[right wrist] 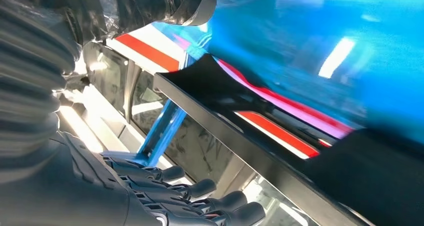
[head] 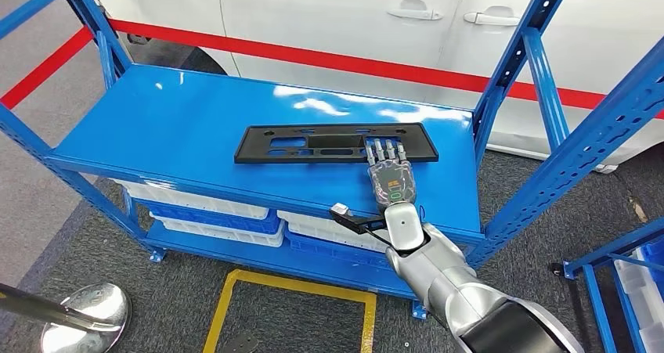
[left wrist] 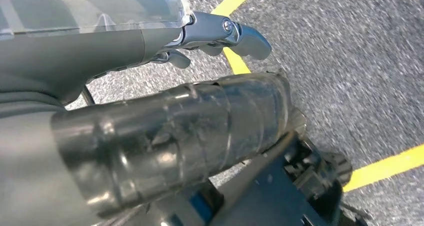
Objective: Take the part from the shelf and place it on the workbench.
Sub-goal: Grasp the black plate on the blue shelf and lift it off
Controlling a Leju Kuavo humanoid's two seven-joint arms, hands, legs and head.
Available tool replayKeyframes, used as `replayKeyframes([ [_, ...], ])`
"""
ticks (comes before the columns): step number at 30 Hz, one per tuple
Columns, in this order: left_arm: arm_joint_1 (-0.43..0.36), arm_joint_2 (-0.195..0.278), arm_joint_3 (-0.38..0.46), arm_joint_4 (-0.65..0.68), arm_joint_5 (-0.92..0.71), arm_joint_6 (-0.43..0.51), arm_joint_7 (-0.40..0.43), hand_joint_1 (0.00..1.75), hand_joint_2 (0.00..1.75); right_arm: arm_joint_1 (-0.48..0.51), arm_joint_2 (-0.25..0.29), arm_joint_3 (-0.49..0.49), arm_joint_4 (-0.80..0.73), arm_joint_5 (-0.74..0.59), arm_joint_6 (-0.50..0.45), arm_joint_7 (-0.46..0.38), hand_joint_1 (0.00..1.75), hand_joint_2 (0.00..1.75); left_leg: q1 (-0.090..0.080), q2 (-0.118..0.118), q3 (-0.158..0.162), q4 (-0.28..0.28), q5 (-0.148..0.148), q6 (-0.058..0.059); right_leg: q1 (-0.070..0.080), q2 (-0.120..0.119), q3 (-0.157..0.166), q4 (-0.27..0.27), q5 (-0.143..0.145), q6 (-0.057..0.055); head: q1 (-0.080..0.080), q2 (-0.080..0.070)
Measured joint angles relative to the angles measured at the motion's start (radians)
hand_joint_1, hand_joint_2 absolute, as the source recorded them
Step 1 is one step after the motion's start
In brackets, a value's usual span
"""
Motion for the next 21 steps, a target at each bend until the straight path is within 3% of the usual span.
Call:
replayKeyframes([
  [2,-0.001,0.0,0.001,0.0,0.0,0.0,0.0,0.0,0.0,-0.001,-0.001,0.0,0.0,0.0,0.001,0.0,0.0,1.75,0.003,0.002,0.0,-0.007,0.007,0.015,-0.002,0.0,-0.017,0.037,-0.027,0.009,0.0,0.0],
  [5,-0.001,0.0,0.002,0.0,0.0,0.0,-0.001,0.0,0.0,0.001,-0.004,0.0,0.001,0.0,0.001,0.0,0.0,1.75,0.003,0.003,-0.005,-0.008,0.011,0.025,-0.004,0.001,-0.106,0.223,-0.122,0.016,0.001,0.0],
  [6,0.0,0.0,0.003,0.0,0.0,0.001,-0.001,0.0,0.0,0.002,-0.005,0.0,0.001,0.0,0.001,0.0,0.0,1.75,0.002,0.003,-0.006,-0.007,0.011,0.025,-0.004,0.001,-0.132,0.274,-0.137,0.018,0.001,0.0],
  [7,0.001,0.0,0.004,0.0,0.001,0.001,-0.001,0.0,0.0,0.003,-0.005,0.0,0.001,0.001,0.001,0.0,0.0,1.75,0.002,0.003,-0.007,-0.006,0.01,0.025,-0.004,0.001,-0.141,0.293,-0.132,0.018,0.001,0.0],
  [8,0.002,0.0,0.004,0.0,0.001,0.001,-0.002,0.0,0.0,0.002,-0.006,0.0,0.001,0.001,0.001,0.0,0.0,1.75,0.001,0.002,-0.006,-0.004,0.009,0.024,-0.004,0.001,-0.13,0.268,-0.107,0.016,0.001,0.0],
  [10,0.001,0.0,0.006,0.0,0.001,0.001,-0.002,0.0,0.0,0.0,-0.006,0.0,0.001,0.001,0.002,-0.001,0.0,1.75,0.001,0.0,-0.004,-0.001,0.006,0.021,-0.003,0.001,-0.064,0.132,-0.038,0.007,0.001,0.0],
  [12,0.001,-0.001,0.006,0.0,0.002,0.001,-0.003,0.0,0.0,-0.003,-0.005,0.0,0.001,0.001,0.002,-0.002,0.0,1.75,-0.002,-0.001,-0.005,0.003,0.002,0.013,0.001,0.0,-0.015,0.026,-0.004,-0.002,0.001,0.0],
  [15,0.0,-0.001,0.008,0.0,0.002,0.0,-0.003,0.0,0.0,-0.007,-0.005,0.0,0.001,0.001,0.003,-0.004,0.0,1.75,-0.004,-0.001,-0.006,0.004,-0.001,-0.003,0.003,0.0,-0.006,0.004,-0.002,-0.013,0.001,0.0],
  [17,0.0,-0.001,0.01,0.0,0.002,0.0,-0.003,0.0,0.0,-0.01,-0.004,0.0,0.001,0.001,0.004,-0.004,0.0,1.75,-0.001,-0.001,-0.015,0.03,-0.021,-0.014,-0.002,-0.001,-0.001,-0.005,0.003,-0.024,0.0,0.0],
  [21,0.001,-0.001,0.014,0.0,0.002,0.0,-0.002,0.0,0.0,-0.008,-0.004,0.0,0.001,0.002,0.005,-0.009,0.0,1.75,0.004,-0.001,-0.119,0.252,-0.128,-0.033,-0.004,-0.003,-0.003,-0.009,0.006,-0.034,-0.001,0.0],
])
